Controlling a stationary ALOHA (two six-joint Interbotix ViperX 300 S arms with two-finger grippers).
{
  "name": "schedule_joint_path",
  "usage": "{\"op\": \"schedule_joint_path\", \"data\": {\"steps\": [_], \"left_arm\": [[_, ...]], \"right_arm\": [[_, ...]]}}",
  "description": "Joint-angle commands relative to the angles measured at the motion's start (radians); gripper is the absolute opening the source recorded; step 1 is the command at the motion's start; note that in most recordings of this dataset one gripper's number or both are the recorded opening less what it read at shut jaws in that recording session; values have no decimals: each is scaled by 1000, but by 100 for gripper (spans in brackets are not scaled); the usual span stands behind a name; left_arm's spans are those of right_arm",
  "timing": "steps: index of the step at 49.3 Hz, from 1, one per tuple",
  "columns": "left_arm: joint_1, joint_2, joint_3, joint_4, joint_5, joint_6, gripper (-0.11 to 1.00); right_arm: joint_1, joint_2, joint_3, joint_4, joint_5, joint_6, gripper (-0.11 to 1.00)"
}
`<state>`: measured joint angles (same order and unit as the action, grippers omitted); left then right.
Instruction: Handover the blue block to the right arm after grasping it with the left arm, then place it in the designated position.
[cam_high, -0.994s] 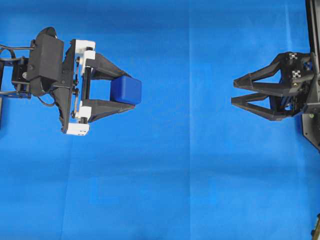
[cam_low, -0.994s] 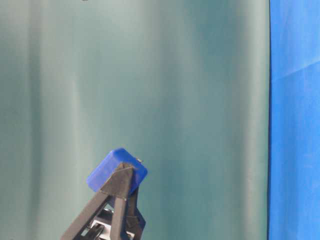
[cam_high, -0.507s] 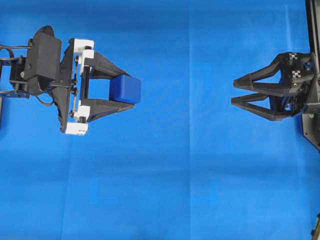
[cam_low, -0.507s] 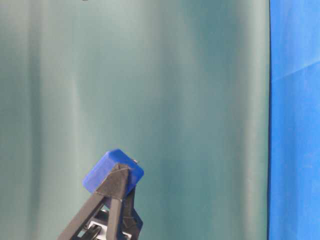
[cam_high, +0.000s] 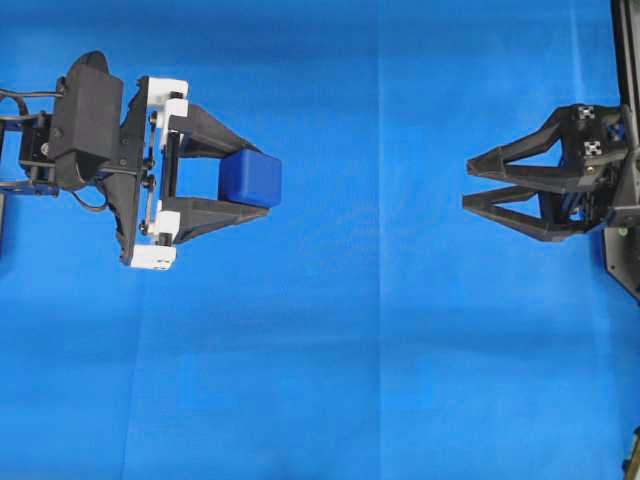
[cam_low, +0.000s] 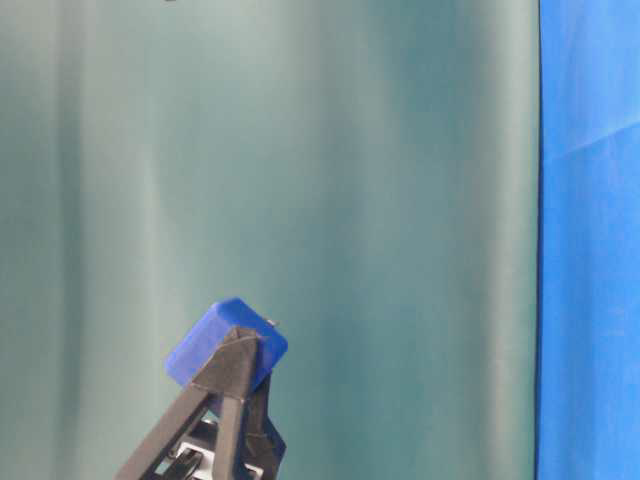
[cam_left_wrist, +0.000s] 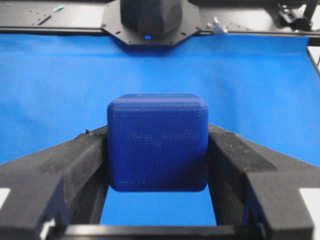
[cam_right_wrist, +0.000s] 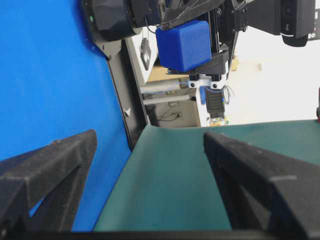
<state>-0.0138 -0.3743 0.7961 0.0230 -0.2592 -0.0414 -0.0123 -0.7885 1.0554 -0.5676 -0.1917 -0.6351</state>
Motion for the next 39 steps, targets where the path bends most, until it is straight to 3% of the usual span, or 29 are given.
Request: {"op": "schedule_joint_path", "data": {"steps": [1, 26, 39], "left_arm": [[2, -18, -15, -2, -11, -2, 48], [2, -18, -15, -3, -11, -3, 48], [2, -17, -17, -2, -11, -3, 48]], "right_arm": [[2, 2, -23, -2, -3, 3, 95], [0, 21, -34, 0, -3, 2, 95], [-2, 149, -132, -2, -9, 0, 95]]}}
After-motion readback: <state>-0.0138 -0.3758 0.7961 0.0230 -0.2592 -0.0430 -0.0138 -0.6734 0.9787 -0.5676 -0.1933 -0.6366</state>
